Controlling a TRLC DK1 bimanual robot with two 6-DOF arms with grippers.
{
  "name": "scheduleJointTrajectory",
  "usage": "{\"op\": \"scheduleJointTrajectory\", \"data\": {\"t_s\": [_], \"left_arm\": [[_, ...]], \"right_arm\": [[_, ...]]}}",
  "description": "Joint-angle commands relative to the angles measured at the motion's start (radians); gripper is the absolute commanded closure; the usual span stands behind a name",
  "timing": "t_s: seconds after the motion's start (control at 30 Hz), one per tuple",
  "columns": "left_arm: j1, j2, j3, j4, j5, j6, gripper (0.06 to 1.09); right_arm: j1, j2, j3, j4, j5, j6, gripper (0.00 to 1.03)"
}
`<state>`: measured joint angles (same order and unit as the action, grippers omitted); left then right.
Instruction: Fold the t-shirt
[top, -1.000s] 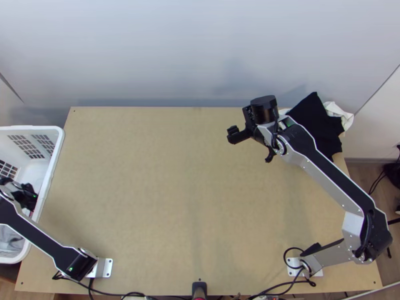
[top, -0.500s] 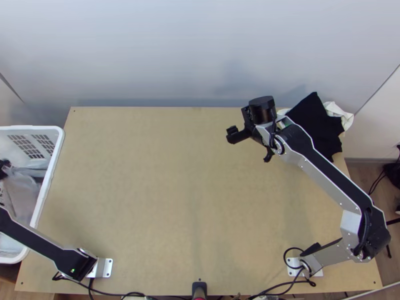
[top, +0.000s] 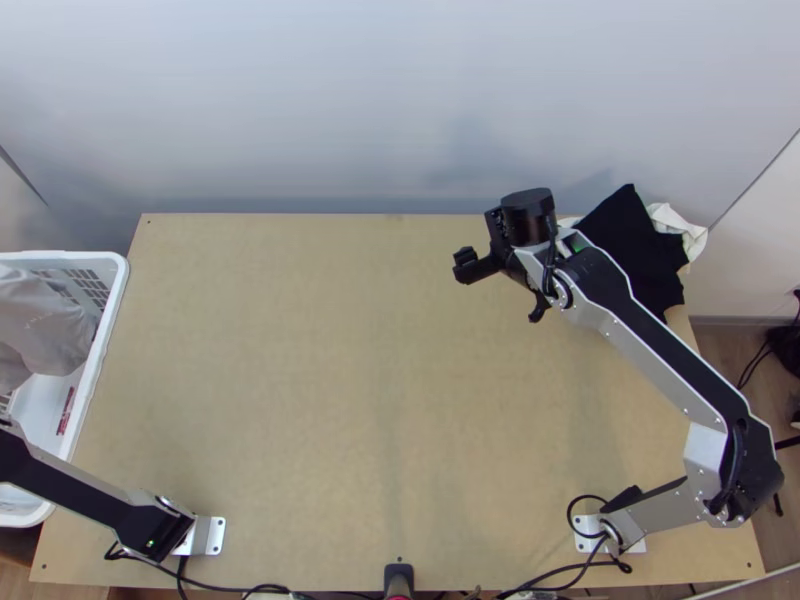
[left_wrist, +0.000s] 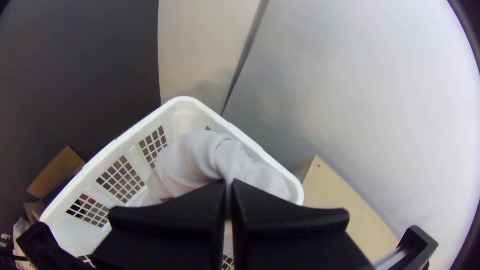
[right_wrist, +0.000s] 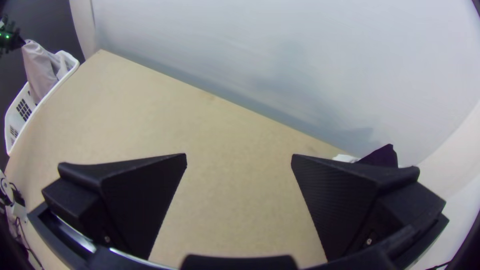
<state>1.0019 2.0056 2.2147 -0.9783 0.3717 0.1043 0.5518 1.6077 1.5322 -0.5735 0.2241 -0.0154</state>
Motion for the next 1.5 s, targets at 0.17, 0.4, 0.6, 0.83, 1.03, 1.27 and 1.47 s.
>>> {"op": "scheduleJointTrajectory", "data": {"t_s": [0.17,0.4,0.6,0.83,1.03,1.27,1.47], "left_arm": [[-0.109,-0.203,0.023,-0.016,0.007,-0.068,1.05],[-0.261,-0.338,0.028,-0.030,-0.077,-0.086,1.05],[-0.447,-0.392,0.017,-0.177,-0.129,-0.150,1.05],[-0.683,-0.446,-0.105,-0.229,-0.192,-0.322,1.05],[-0.953,-0.465,-0.188,-0.215,-0.335,-0.423,1.05],[-1.254,-0.461,-0.265,-0.181,-0.494,-0.460,1.05],[-1.462,-0.421,-0.348,-0.129,-0.610,-0.462,1.05]], "right_arm": [[0.000,-0.023,-0.001,0.000,-0.002,0.002,0.05],[-0.004,-0.052,-0.038,0.000,0.000,0.005,0.05],[-0.038,-0.098,-0.061,0.000,-0.002,0.038,0.05],[-0.076,-0.183,-0.152,0.012,-0.002,0.055,0.05],[-0.104,-0.267,-0.208,0.029,-0.002,0.058,0.05],[-0.145,-0.333,-0.284,0.040,-0.003,0.058,0.05],[-0.145,-0.411,-0.376,0.067,-0.005,0.060,0.05]]}}
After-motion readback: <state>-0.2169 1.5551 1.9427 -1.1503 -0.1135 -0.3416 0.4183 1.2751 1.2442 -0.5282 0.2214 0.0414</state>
